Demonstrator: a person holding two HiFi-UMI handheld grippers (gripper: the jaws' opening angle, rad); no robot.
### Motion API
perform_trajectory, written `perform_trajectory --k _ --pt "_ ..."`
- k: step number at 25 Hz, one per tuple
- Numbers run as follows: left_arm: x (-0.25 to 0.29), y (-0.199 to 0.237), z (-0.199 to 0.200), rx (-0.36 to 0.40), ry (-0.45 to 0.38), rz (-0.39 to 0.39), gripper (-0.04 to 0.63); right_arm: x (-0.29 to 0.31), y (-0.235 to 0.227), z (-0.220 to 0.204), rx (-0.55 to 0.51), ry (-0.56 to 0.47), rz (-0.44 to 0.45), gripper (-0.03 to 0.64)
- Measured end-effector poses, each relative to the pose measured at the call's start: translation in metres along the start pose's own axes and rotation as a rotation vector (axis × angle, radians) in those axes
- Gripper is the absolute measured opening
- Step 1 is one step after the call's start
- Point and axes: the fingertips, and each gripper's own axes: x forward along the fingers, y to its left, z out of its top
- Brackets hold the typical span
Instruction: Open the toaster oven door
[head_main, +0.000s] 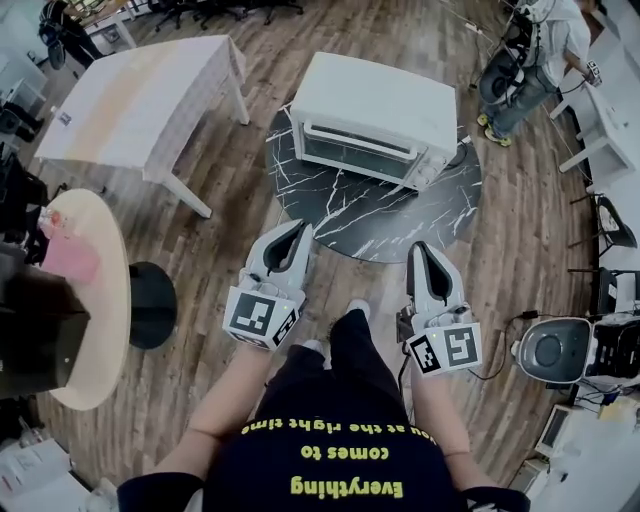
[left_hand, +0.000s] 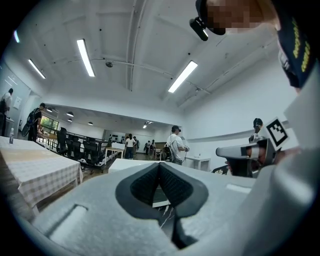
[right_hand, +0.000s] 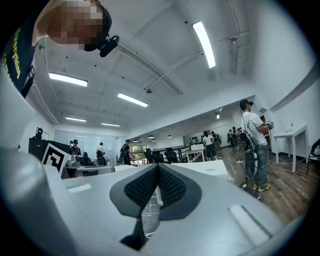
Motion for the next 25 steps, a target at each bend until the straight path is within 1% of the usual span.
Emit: perform_trajectory --k 6,11,15,18,21,23,25 --pt "0.063 0.013 0.008 0.008 -0.022 0.059 -0.003 0.051 -0.055 0.019 -0.02 -0.019 0.058 0.011" --pt "0.114 0.014 0.006 0.012 -0.016 0.092 -0.003 0.08 -0.103 0.016 -0.001 0.009 0.092 0.011" --pt "0.14 0.016 0.003 0.008 -0.005 0.113 -0.003 0.098 -0.129 0.014 0.009 0.02 0.108 0.011" --pt "0.155 0.019 -0.003 0.008 0.017 0.104 -0.003 0.11 -0.136 0.007 0.026 0.031 0.108 0.011" --pt "0.17 0.024 -0.005 0.01 0.028 0.079 -0.003 0.123 -0.14 0.002 0.031 0.042 0.101 0.011" --pt "0.182 0.029 -0.008 0.027 0.044 0.058 -0.003 0.133 -0.145 0.001 0.033 0.044 0.083 0.011" --pt "0.197 0.034 -0.013 0.059 0.072 0.032 -0.003 0.144 -0.15 0.0 0.033 0.047 0.061 0.011"
